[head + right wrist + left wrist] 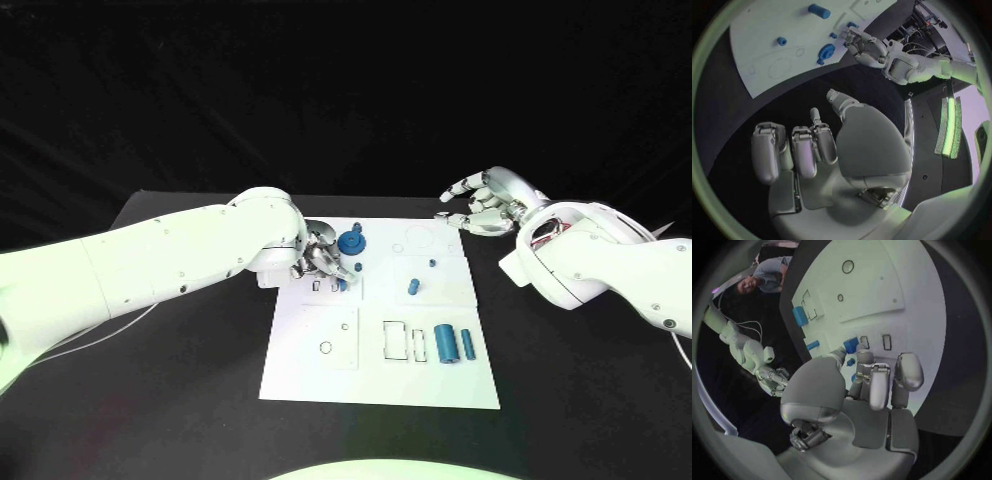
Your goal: Assemble the parts on the task board
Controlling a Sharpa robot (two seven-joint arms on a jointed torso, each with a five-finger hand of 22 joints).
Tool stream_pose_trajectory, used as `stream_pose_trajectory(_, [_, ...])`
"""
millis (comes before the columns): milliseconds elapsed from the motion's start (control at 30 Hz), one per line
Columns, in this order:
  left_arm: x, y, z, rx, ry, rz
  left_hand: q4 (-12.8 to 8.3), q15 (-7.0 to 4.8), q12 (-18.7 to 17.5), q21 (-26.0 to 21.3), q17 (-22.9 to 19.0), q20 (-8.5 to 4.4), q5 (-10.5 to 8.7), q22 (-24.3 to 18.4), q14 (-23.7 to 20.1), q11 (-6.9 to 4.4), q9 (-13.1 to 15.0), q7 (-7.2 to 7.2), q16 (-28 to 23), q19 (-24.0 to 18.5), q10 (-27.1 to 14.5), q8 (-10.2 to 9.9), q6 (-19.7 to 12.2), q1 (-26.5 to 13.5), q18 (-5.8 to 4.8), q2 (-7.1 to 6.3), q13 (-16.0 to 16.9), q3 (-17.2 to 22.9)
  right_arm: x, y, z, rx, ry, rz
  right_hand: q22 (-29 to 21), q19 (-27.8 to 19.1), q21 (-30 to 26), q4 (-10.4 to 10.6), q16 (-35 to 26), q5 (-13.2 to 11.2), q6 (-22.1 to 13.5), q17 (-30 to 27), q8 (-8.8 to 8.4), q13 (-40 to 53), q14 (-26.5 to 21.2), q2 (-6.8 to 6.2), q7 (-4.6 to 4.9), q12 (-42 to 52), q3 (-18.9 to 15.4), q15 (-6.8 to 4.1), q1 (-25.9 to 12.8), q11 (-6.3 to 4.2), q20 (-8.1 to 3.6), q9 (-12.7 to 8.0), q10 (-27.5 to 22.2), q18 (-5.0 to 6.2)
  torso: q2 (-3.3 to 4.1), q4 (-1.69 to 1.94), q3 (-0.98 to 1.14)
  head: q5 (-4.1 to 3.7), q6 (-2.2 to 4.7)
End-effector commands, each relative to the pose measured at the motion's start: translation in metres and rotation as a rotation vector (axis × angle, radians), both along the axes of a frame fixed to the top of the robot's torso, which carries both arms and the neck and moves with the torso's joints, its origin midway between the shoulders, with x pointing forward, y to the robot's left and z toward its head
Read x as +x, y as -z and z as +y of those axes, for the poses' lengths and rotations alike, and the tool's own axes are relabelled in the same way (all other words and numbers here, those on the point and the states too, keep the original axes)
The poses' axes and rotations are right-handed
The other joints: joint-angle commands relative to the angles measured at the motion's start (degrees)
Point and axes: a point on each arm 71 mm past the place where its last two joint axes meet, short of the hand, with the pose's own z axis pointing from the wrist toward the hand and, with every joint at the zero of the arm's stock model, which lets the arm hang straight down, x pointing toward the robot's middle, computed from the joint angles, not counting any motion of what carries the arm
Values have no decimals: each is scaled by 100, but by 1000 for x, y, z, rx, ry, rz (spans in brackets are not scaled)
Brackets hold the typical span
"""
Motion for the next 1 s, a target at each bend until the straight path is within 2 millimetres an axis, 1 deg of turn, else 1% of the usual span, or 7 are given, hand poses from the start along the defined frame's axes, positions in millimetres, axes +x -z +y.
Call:
stream_pose_trajectory(33, [-1,0,-3,-5,9,14,-2,-29,-8,28,750,21,-15,5,243,-1,12,5,-11,-32,-24,18,-30,97,-71,13,2,64,0,0,1,-15,-12,1,1029,180,-30,10,36,20,44,1509,35,737,598,30,7,-11,24,9,-24,6,27,-2,-34,18,4,-1,-1,6,0])
stream_pose_trajectory(233, [-2,0,-4,-20,3,20,-10,-42,-11,30,751,15,-19,12,243,-16,41,-9,-13,-34,-22,9,-36,276,-71,31,7,233,0,0,2,-15,-11,1,1029,180,-31,11,36,29,54,1509,43,738,598,34,5,-9,34,7,-21,4,26,0,-32,18,5,-3,0,3,-8])
stream_pose_trajectory(367, [-1,0,-3,-42,-12,23,-128,-77,-31,40,778,-5,-22,42,259,-51,80,-44,-1,-19,-22,-8,-57,649,-75,23,9,697,0,0,2,-15,-11,1,1026,178,-36,11,36,34,55,1509,45,738,598,35,4,-9,37,7,-20,4,26,0,-33,19,5,1,1,4,-12])
stream_pose_trajectory(533, [-1,-1,0,-87,-48,36,-279,-98,-41,61,810,-32,-23,94,279,-72,171,-58,12,16,49,16,-67,813,-84,-199,35,1573,0,1,2,-16,-14,5,1023,175,-41,14,36,48,58,1509,49,735,598,32,4,-12,42,5,-23,4,25,0,-34,21,6,1,1,-3,-10])
stream_pose_trajectory(600, [-1,-1,2,-103,-61,39,-361,-90,-46,59,811,-41,-29,95,281,-88,243,-61,9,10,97,57,-55,710,-83,-355,39,2017,0,1,2,-17,-15,5,1023,175,-41,14,36,48,58,1509,49,735,598,32,4,-12,42,5,-23,4,25,0,-34,21,6,1,2,-15,-2])
stream_pose_trajectory(700, [-1,-2,5,-131,-87,42,-530,-112,-23,75,847,-55,-22,136,302,-100,339,-68,26,44,193,116,-32,590,-90,-472,86,2474,0,1,2,-17,-15,6,1020,172,-46,19,36,52,58,1509,51,730,598,26,4,-17,41,5,-31,4,25,0,-40,22,5,1,-1,-19,0])
stream_pose_trajectory(1000, [-2,-6,15,-196,-147,47,-789,-136,24,107,902,-74,-33,219,333,-113,476,-96,53,115,322,188,-17,403,-105,-593,170,2949,0,1,0,-18,-12,6,1016,169,-53,23,36,55,58,1509,52,728,598,21,4,-19,39,5,-37,4,24,0,-41,23,0,2,6,-18,8])
